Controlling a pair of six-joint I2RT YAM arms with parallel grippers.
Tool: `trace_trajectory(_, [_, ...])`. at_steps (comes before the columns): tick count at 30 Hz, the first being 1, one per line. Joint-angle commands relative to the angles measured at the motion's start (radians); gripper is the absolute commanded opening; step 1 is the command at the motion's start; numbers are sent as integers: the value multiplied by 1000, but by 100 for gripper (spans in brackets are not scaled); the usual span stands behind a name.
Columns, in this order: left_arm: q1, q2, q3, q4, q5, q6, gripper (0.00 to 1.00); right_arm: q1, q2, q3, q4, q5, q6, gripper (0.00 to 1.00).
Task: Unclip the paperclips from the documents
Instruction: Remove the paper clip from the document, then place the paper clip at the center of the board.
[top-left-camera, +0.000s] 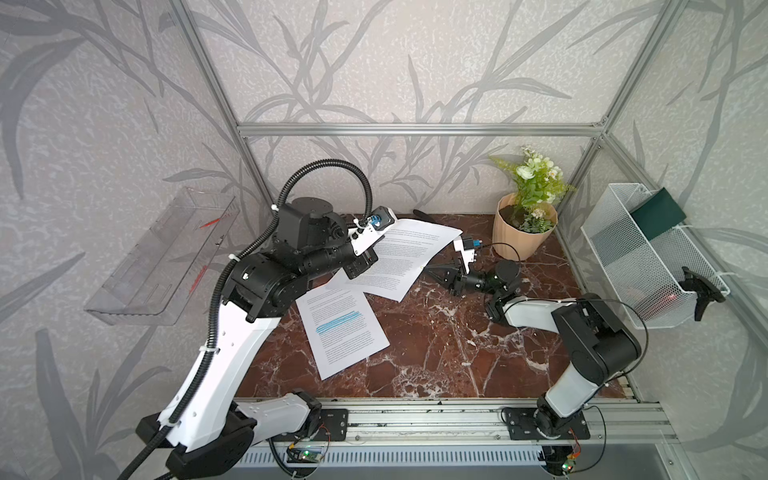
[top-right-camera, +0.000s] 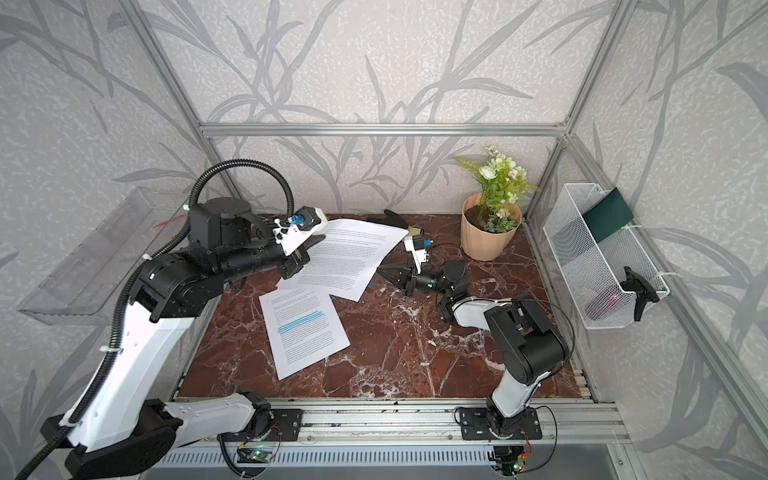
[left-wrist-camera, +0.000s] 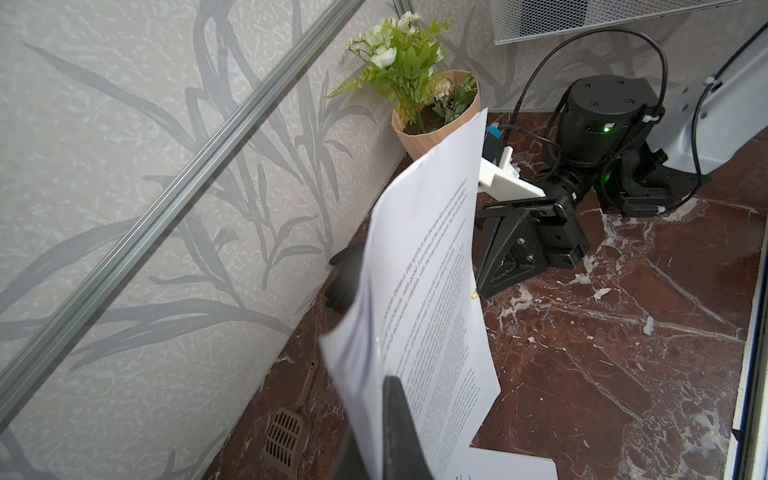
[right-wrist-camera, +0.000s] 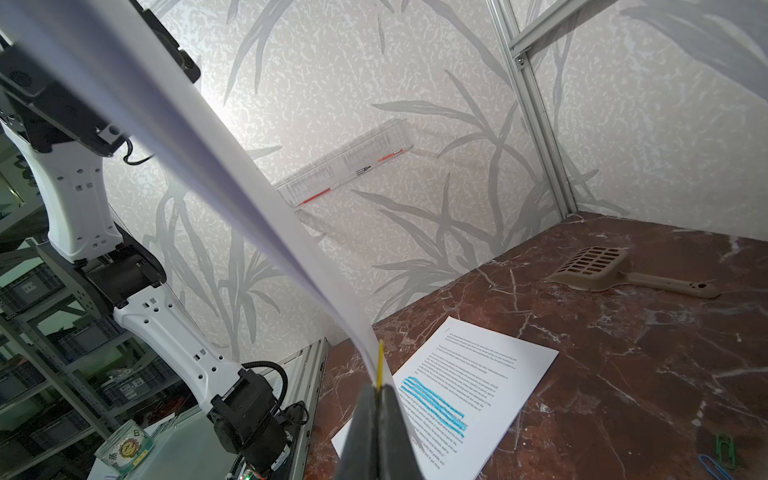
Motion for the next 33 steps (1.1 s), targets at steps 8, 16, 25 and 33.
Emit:
trace_trajectory(8, [13, -15, 20, 10, -4, 17, 0, -34, 0, -24, 15, -10, 16, 0])
trace_trajectory(16, [17, -7, 33, 12, -6, 20, 0, -54, -9, -42, 3, -23, 15, 0])
trace_trajectory(25, [22, 2, 46, 14, -27, 36, 0, -42, -8, -55, -531, 78, -314, 0])
trace_trajectory(33, [23, -1, 32, 28, -18, 25, 0, 4, 98, 42, -867, 311, -448, 0])
